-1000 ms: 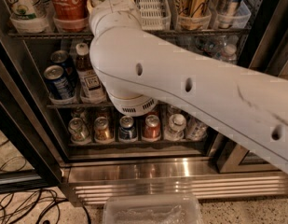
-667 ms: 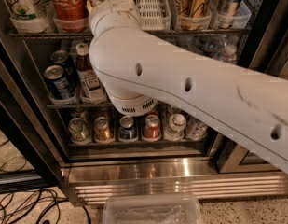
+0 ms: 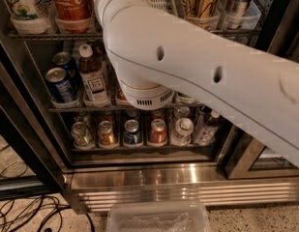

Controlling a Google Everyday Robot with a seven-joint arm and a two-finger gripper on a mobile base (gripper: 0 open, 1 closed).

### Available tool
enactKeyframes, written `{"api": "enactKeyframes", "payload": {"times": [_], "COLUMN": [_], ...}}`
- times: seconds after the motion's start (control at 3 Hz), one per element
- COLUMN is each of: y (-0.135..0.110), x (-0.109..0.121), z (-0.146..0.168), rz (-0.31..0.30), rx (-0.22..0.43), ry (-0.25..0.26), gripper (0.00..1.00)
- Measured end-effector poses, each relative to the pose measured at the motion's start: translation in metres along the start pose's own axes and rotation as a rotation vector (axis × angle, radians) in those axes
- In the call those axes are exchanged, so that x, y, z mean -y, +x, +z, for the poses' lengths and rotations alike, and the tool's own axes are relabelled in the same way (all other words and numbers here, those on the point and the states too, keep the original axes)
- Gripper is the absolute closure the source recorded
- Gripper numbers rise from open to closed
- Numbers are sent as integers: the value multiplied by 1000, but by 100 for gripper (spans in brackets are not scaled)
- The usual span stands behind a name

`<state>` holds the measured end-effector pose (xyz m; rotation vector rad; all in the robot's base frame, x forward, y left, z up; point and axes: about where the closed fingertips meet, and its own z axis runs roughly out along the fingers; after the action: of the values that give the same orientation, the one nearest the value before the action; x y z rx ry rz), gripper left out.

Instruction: Pick green can from top shelf of fridge

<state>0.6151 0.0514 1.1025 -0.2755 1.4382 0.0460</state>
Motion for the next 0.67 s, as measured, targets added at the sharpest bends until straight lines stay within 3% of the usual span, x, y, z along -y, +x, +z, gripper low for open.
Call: {"api": "enactKeyframes", "payload": {"times": [0.67], "y": [-42], "x": [7], "z": [-18], "rz": [95], "rx": [38], "ry": [-77], "gripper": [100]}}
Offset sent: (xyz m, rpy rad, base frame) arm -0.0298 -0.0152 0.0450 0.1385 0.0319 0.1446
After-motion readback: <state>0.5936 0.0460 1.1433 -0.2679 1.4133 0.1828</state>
